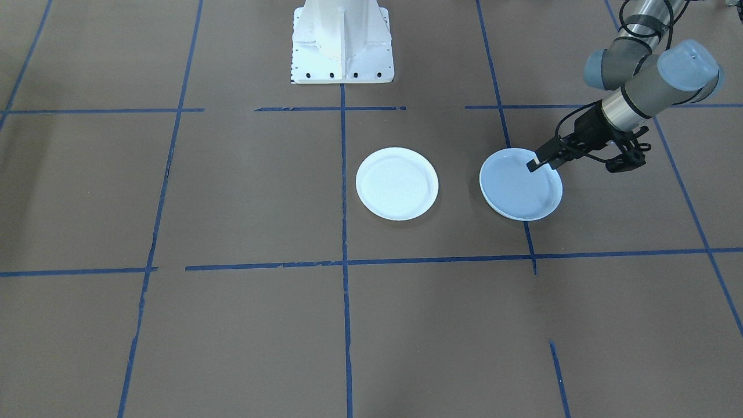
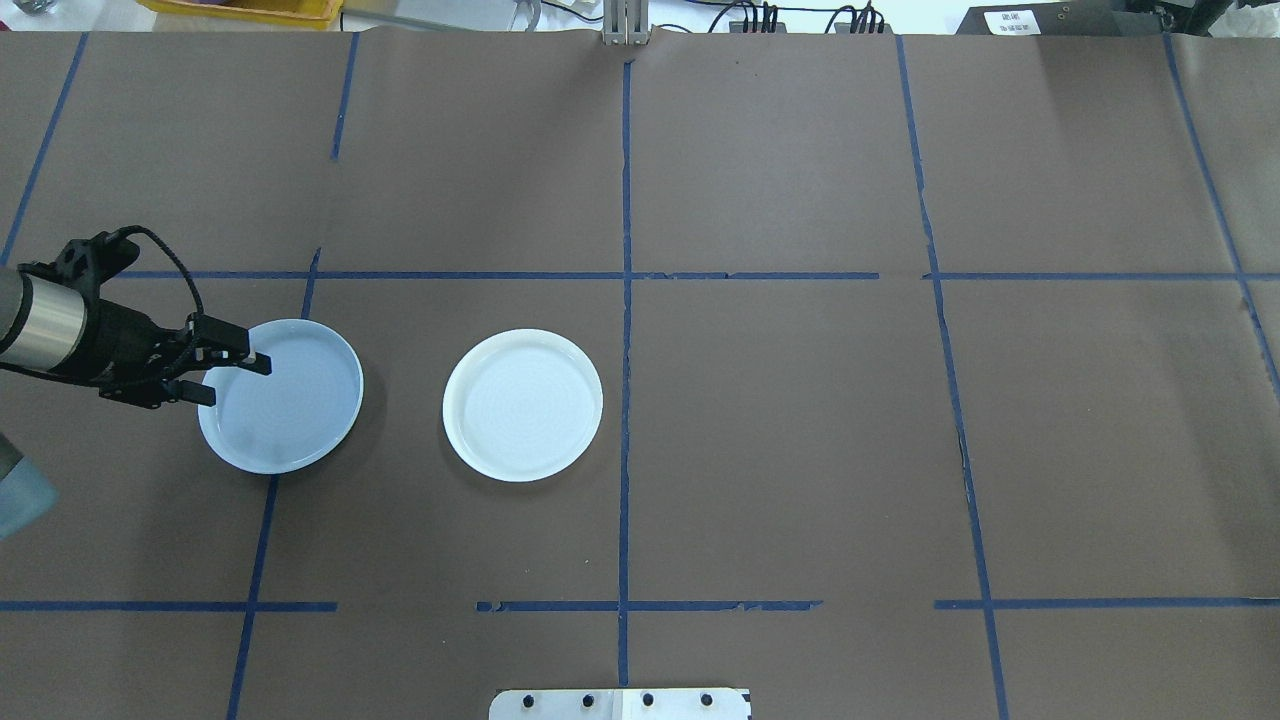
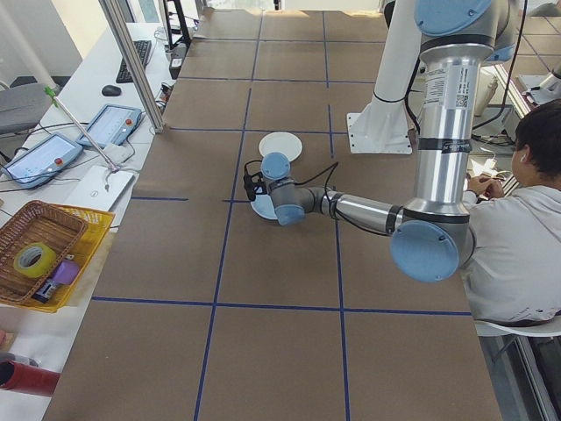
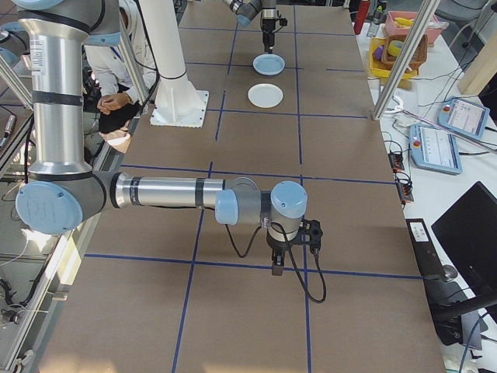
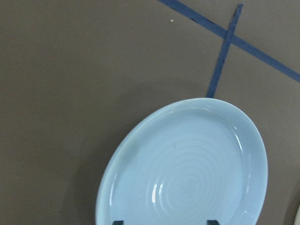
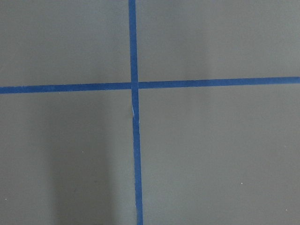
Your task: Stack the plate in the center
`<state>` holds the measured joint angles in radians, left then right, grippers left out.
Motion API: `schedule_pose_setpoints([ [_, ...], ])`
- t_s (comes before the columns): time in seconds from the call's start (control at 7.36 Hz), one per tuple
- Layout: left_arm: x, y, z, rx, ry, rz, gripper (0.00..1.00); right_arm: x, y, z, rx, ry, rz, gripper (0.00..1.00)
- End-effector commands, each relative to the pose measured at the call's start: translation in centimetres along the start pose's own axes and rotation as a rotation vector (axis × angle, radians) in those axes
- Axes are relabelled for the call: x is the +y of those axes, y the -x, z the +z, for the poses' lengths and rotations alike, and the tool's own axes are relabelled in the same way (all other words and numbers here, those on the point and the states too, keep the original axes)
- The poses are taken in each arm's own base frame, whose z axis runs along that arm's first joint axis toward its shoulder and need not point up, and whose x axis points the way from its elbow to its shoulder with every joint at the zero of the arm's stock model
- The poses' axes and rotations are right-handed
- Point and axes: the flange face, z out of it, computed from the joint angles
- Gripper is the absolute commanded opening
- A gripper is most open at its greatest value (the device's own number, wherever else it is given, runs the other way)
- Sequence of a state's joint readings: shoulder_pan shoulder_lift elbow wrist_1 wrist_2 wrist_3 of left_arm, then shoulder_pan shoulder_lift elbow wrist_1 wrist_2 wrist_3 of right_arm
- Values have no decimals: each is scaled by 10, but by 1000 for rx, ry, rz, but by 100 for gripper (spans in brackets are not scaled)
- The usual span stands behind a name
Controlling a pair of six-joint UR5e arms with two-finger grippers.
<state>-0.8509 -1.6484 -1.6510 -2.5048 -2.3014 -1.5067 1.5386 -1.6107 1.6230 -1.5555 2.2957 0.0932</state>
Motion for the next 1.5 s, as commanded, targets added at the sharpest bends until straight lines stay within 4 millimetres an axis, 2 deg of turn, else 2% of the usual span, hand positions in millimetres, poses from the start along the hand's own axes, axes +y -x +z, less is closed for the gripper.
schedule_pose_setpoints([
  [0.0, -1, -91, 18, 9, 8, -75, 100, 0, 0, 0, -1, 0, 0, 100],
  [0.14, 16, -108, 48, 7, -58, -77, 100, 0, 0, 0, -1, 0, 0, 100],
  [0.54, 67, -129, 113, -5, -148, -87, 100, 0, 0, 0, 1, 0, 0, 100],
  [0.82, 93, -133, 133, -12, -129, -67, 100, 0, 0, 0, 1, 0, 0, 100],
  [0.95, 99, -136, 137, -10, -122, -59, 100, 0, 0, 0, 1, 0, 0, 100],
  [1.09, 104, -139, 140, -8, -116, -56, 92, 0, 0, 0, 1, 0, 0, 100],
  [1.22, 105, -139, 141, -10, -114, -51, 53, 0, 0, 0, 1, 0, 0, 100],
  [1.36, 105, -139, 141, -10, -114, -47, 41, 0, 0, 0, -1, 0, -1, 100],
])
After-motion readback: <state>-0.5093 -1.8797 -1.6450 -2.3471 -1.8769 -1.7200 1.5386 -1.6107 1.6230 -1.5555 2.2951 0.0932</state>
